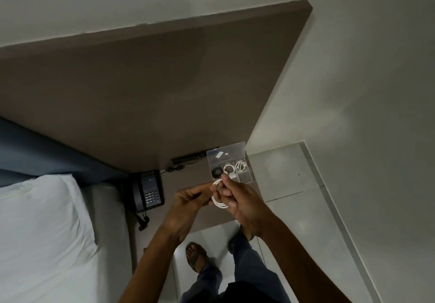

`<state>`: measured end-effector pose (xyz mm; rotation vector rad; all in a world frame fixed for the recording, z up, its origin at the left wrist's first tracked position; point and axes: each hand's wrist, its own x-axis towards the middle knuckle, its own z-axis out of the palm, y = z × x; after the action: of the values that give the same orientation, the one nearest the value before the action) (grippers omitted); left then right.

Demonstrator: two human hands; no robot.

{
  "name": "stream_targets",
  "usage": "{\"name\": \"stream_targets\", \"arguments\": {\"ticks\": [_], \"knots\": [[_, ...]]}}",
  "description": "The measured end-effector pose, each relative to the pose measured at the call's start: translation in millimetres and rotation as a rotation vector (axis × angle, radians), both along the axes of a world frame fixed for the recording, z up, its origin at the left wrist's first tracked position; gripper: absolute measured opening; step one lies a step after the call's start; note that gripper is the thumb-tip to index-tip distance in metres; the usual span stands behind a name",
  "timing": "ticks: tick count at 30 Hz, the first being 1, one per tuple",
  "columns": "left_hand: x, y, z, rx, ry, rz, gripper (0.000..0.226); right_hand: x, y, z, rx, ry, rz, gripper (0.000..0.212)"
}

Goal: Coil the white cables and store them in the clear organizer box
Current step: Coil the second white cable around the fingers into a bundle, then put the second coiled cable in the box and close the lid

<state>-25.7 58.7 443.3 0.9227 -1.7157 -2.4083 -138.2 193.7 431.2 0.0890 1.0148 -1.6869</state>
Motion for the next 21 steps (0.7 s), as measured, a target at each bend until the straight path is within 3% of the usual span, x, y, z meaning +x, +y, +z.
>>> {"name": "stream_targets", "arguments": {"ticks": [5, 8, 11, 14, 18, 21], "knots": [[-61.3, 34.4, -47.8, -0.065, -0.097, 0.006, 0.027, -45.4, 28.1, -49.2, 0.446, 0.359, 0.042, 0.042], [-105.8, 56.6, -89.3, -0.120, -0.141, 0.024, 0.025, -73.8, 43.3, -92.7, 0.544, 0.470, -0.084, 0.041], [-140.8, 69.9, -138.2, -0.151, -0.212, 0.070, 0.022, -96.9, 55.6, -138.7, 0.660, 0.547, -0.150, 0.027], [-163.3, 75.7, -200.6, -0.218, -0.297, 0.084, 0.019, -123.2, 69.5, -195.9, 0.659, 0.573, -0.089, 0.016], [-180.8, 72.7, -286.0, -0.210, -0.352, 0.122, 0.019, -149.2, 86.7, -277.1, 0.643, 0.592, 0.064, 0.030], [-190.7, 71.4, -347.5, -0.219, -0.355, 0.111, 0.018, -162.3, 94.5, -332.4, 0.581, 0.522, 0.115, 0.029]]}}
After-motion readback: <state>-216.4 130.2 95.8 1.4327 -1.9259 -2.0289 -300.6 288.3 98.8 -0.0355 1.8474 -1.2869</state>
